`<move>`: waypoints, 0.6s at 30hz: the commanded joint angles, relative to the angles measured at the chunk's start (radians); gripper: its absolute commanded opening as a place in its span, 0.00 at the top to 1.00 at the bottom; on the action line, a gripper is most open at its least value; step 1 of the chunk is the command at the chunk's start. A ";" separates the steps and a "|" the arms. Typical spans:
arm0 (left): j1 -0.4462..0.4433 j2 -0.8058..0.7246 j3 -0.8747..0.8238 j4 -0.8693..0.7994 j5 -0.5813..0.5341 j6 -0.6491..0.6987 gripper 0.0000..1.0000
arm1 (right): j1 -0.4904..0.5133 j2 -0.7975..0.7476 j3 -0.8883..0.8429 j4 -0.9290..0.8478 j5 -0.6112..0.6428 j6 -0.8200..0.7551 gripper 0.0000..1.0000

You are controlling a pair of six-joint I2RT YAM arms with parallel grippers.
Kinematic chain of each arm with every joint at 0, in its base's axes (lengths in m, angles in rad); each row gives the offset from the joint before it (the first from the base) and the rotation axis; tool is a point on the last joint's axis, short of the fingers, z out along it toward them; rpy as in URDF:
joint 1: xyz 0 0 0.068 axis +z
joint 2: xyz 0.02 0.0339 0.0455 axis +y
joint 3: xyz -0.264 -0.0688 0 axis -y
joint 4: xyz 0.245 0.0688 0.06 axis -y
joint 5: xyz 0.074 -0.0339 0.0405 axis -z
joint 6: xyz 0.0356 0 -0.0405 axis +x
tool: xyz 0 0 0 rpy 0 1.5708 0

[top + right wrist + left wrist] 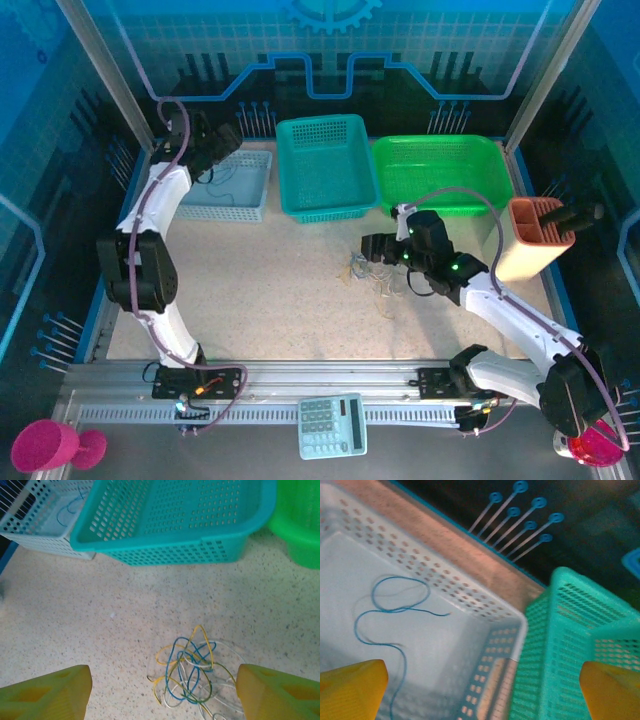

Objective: Untangle the cables

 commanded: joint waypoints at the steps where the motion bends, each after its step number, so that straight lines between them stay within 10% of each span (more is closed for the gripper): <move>1: -0.025 -0.072 -0.007 -0.016 0.122 0.010 0.01 | -0.017 -0.006 0.064 -0.036 -0.012 -0.019 0.26; 7: -0.128 -0.183 -0.159 0.040 0.208 0.004 0.01 | -0.028 -0.017 0.131 -0.061 -0.027 -0.039 0.50; 13: -0.216 -0.287 -0.334 0.144 0.264 -0.033 0.01 | -0.042 0.005 0.227 -0.067 -0.055 -0.050 0.99; 18: -0.269 -0.373 -0.458 0.206 0.279 -0.015 0.01 | -0.048 0.020 0.284 -0.071 -0.076 -0.053 1.00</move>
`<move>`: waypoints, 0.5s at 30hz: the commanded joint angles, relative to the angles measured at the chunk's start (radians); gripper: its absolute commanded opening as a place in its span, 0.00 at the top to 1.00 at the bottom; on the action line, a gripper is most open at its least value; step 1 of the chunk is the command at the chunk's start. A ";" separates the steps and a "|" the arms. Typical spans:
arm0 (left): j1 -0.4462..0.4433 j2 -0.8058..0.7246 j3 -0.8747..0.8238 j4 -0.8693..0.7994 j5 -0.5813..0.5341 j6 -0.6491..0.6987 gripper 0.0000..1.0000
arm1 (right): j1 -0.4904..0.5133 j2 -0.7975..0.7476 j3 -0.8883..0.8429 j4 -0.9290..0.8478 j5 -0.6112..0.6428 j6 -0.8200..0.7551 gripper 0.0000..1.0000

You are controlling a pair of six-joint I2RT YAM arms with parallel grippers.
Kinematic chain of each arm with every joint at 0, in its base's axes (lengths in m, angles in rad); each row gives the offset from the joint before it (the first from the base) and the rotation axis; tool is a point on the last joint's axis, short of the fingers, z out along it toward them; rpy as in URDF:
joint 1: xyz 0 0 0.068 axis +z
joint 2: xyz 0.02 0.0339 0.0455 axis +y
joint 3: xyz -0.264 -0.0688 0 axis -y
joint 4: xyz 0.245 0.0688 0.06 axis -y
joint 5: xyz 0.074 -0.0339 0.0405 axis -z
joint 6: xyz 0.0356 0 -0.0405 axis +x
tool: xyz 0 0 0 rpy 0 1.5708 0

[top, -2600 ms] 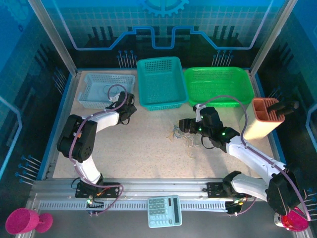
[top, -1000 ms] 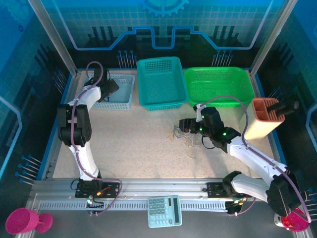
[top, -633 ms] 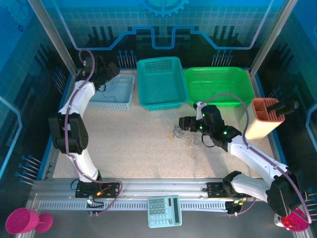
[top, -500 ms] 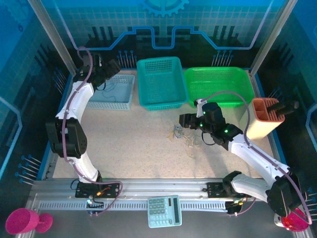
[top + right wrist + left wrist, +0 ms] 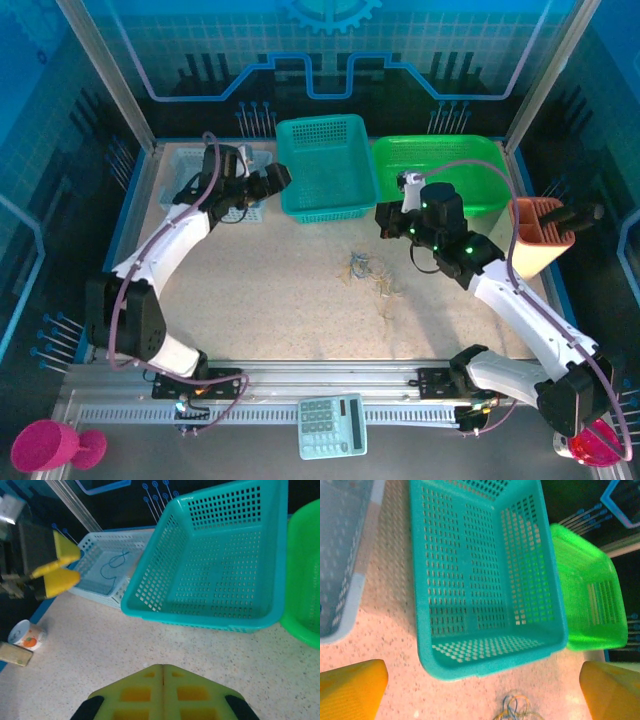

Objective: Untangle the cables

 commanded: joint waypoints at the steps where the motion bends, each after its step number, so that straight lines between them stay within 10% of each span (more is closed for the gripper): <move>1: -0.032 -0.073 -0.057 0.071 0.040 0.010 0.01 | -0.016 0.014 0.054 -0.025 -0.023 -0.013 1.00; 4: -0.060 -0.103 -0.100 0.065 0.038 0.016 0.01 | -0.020 0.015 0.057 -0.070 0.004 -0.012 0.97; 15: -0.197 -0.163 -0.228 0.087 0.009 -0.016 0.01 | -0.021 -0.168 -0.224 -0.277 0.052 0.120 0.34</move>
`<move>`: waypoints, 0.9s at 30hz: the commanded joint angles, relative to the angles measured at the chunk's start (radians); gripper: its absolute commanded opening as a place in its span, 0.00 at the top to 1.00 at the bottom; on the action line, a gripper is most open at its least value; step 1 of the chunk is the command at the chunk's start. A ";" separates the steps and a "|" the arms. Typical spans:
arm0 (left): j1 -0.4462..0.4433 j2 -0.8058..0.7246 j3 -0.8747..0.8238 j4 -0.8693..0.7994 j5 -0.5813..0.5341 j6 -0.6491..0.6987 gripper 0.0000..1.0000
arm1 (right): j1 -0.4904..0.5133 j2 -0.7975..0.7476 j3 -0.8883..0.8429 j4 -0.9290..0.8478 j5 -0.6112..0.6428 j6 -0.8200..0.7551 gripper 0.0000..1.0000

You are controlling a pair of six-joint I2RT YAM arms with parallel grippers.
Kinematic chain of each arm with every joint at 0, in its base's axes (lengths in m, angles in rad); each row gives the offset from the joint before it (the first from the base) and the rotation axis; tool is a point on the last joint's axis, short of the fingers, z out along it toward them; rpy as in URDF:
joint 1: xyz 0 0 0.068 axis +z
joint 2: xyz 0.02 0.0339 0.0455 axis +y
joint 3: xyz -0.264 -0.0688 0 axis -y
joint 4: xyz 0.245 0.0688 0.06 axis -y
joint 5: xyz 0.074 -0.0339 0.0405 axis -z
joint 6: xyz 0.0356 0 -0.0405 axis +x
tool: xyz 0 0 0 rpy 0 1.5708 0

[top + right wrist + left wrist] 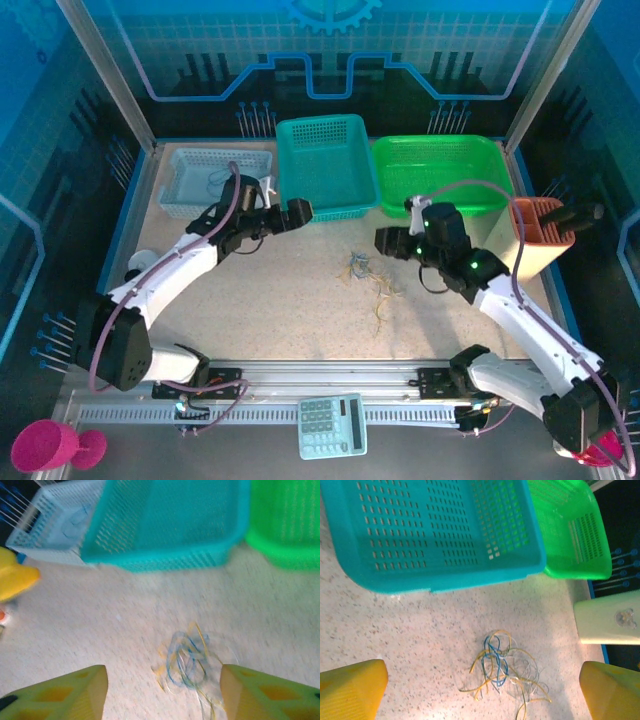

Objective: Untangle the cables

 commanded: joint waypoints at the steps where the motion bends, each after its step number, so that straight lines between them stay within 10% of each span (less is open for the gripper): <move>1: -0.027 -0.036 -0.024 0.024 -0.011 -0.011 0.01 | -0.009 -0.073 -0.085 -0.135 0.022 0.067 0.34; 27: -0.058 -0.004 -0.027 0.071 -0.057 -0.037 0.01 | 0.455 0.121 -0.237 -0.248 0.196 0.441 0.48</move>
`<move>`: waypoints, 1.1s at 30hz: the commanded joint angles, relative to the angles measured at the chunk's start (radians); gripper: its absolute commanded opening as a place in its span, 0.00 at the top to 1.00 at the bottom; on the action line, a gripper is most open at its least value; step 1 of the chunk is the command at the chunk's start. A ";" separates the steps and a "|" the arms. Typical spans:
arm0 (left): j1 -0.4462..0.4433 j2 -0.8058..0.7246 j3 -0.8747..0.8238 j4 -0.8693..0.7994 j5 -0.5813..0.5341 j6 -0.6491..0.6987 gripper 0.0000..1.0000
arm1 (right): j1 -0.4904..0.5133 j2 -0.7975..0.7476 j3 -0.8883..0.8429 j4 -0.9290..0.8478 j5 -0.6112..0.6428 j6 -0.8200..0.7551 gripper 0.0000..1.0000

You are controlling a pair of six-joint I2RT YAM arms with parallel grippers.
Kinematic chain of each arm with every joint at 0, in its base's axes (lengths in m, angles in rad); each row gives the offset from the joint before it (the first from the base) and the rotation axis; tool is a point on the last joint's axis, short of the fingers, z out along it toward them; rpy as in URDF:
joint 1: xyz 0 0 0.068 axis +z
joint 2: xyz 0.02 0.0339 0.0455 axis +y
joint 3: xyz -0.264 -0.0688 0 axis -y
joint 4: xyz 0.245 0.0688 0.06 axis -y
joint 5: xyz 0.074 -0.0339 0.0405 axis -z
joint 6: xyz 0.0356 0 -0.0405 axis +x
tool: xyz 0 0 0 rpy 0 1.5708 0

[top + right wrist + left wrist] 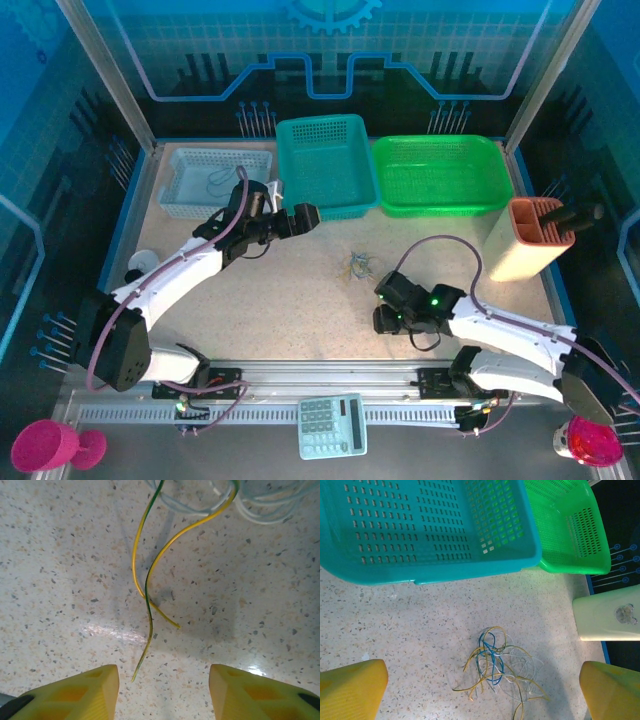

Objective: Untangle the cables

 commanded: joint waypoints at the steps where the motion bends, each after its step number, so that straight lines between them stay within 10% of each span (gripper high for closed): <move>1: -0.009 -0.006 -0.009 0.030 -0.015 -0.011 0.01 | 0.029 0.046 0.014 0.028 0.029 0.045 0.49; 15: -0.009 -0.026 -0.029 0.048 -0.025 -0.010 0.01 | 0.072 0.225 0.041 0.084 0.046 0.061 0.52; 33: -0.009 -0.056 -0.015 0.046 -0.034 -0.021 0.01 | 0.069 0.168 0.075 0.048 0.065 -0.010 1.00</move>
